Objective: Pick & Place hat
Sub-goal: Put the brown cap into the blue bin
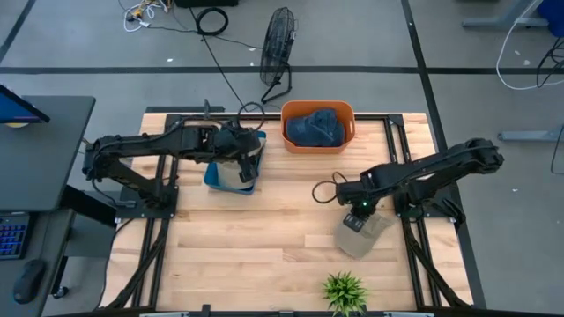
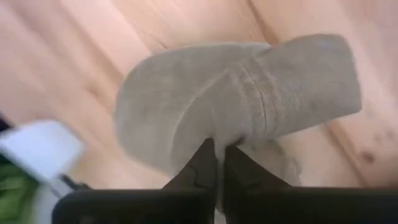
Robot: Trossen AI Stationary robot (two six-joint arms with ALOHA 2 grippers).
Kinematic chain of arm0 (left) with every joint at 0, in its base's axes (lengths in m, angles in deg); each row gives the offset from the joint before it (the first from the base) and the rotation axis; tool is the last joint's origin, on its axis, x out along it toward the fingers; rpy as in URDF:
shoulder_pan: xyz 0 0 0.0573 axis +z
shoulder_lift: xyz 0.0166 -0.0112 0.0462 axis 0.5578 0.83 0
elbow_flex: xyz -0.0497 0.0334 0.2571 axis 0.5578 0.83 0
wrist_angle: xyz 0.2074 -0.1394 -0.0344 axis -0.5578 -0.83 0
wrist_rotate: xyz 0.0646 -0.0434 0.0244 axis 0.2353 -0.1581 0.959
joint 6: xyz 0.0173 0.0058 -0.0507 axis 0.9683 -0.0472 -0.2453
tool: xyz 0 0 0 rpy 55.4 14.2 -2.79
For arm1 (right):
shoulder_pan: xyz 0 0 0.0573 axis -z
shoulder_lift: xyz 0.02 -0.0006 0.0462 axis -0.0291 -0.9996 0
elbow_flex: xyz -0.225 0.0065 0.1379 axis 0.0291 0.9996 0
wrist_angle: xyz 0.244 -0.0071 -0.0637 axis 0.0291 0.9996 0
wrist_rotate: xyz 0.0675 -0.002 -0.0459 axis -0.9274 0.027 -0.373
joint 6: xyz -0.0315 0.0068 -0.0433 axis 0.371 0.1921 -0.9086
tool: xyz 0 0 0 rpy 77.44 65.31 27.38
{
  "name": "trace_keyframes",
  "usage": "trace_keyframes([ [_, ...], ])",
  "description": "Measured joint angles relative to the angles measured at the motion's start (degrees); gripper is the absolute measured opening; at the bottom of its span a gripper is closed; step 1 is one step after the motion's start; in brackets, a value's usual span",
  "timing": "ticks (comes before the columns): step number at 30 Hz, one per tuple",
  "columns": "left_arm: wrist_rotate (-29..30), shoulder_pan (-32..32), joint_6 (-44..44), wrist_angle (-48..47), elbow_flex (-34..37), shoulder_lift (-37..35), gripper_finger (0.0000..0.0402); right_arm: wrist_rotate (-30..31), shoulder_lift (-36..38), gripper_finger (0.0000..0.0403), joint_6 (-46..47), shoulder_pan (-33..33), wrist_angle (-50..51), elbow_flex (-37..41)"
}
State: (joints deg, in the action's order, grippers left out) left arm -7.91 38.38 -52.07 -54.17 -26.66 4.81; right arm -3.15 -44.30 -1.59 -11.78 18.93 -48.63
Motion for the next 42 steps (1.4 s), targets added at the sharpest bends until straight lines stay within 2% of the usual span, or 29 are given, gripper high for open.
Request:
trace_keyframes([
  [6, 0.1, -4.55, -3.28, -2.04, -4.16, -0.05, 0.0155, 9.35, 0.0, 0.0005, -4.03, 0.76, 1.01, -13.88],
  [10, 0.09, -6.67, -5.58, -5.85, -9.01, -0.08, 0.0126, 14.65, 0.02, 0.0004, -6.67, 2.87, -1.71, -19.36],
  [15, 0.19, -7.89, -6.44, -9.6, -13.82, -0.08, 0.0099, 15.91, 0.0, 0.0002, -9.94, 6.38, -7.51, -20.86],
  [21, -1.93, -7.57, -4.71, -7.45, -14.15, 0.75, 0.0089, 16.85, -0.75, 0.0001, -14.21, 8.69, -12.86, -20.86],
  [24, -2.53, -7.55, -4.42, -5.45, -14.13, 2.52, 0.0102, 17.94, -1.93, 0.0001, -17.41, 9.02, -18.86, -20.88],
  [28, -4.84, -7.15, -2.18, -4.54, -14.1, 5.18, 0.0143, 18.95, -3.58, 0.0, -20.55, 9.07, -24.36, -20.88],
  [36, -10.88, -4.76, -4.67, -1.49, -14.09, 9.14, 0.0243, 23.29, -5.39, 0.0, -25.8, 9.07, -25.9, -20.88],
  [38, -13.52, -3.98, -5.0, 0.16, -14.09, 9.94, 0.0255, 23.97, -5.49, 0.0, -28.16, 8.97, -26.75, -20.88],
  [42, -19.12, -2.06, -9.07, 0.78, -14.13, 11.26, 0.026, 29.45, -5.46, 0.0, -32.89, 7.9, -28.6, -20.88],
])
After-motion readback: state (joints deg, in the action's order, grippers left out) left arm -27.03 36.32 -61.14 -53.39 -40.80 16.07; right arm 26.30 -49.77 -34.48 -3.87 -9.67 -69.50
